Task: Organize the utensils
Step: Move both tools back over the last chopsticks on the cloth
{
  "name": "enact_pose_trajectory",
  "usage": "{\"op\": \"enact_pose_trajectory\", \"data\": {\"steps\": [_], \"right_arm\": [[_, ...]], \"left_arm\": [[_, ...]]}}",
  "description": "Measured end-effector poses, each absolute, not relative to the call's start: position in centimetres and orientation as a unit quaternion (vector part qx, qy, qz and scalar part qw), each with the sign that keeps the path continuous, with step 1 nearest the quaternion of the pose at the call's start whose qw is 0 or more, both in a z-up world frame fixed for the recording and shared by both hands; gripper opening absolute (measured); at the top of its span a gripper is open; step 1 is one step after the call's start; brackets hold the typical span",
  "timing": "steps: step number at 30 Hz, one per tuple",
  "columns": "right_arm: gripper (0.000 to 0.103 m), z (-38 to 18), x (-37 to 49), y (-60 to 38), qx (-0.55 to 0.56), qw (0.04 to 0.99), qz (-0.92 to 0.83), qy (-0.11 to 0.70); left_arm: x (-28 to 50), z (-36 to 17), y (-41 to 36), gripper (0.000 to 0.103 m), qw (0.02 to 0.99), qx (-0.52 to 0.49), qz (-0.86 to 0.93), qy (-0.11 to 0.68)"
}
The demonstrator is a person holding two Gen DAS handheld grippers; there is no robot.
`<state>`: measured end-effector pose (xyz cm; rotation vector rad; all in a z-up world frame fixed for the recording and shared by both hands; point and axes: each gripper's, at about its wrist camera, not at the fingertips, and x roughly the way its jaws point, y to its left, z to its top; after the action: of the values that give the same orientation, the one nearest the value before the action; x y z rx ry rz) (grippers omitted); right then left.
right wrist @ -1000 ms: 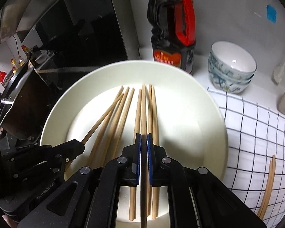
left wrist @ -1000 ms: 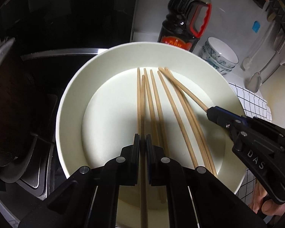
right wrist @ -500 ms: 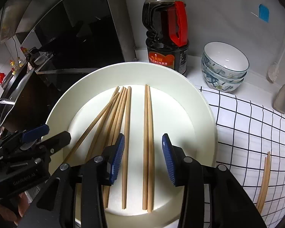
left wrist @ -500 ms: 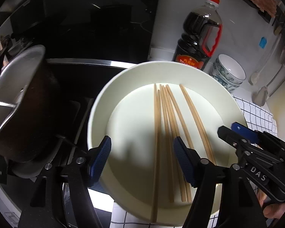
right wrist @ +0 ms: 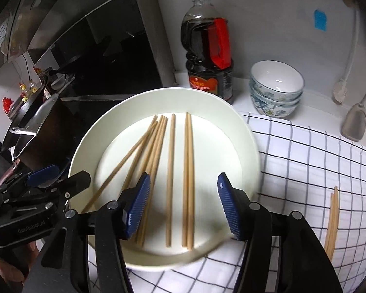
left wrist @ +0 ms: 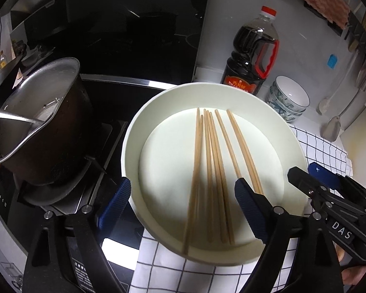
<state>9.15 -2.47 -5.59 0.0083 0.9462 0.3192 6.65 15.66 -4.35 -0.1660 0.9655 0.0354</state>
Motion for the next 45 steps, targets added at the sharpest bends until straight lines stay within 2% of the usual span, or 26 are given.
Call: {"op": "enact_pose_trajectory", "data": {"steps": [11, 19, 31, 45], "right_arm": [[0.062, -4.6, 4.9, -8.4, 0.02, 0.884, 0.124, 0.45], [0.064, -5.0, 2.1, -12.9, 0.034, 0.881, 0.103, 0.461], [0.064, -6.0, -1.3, -20.3, 0.06, 0.886, 0.053, 0.457], [0.064, -10.9, -2.9, -28.5, 0.055, 0.878, -0.024, 0.476]], "left_arm": [[3.8, -4.0, 11.2, 0.089, 0.881, -0.071, 0.007, 0.468], [2.7, -3.4, 7.1, 0.093, 0.884, -0.051, -0.015, 0.465], [1.2, -4.0, 0.5, 0.093, 0.879, -0.026, -0.065, 0.472], [0.8, -7.3, -7.9, 0.094, 0.863, 0.004, -0.121, 0.49]]}}
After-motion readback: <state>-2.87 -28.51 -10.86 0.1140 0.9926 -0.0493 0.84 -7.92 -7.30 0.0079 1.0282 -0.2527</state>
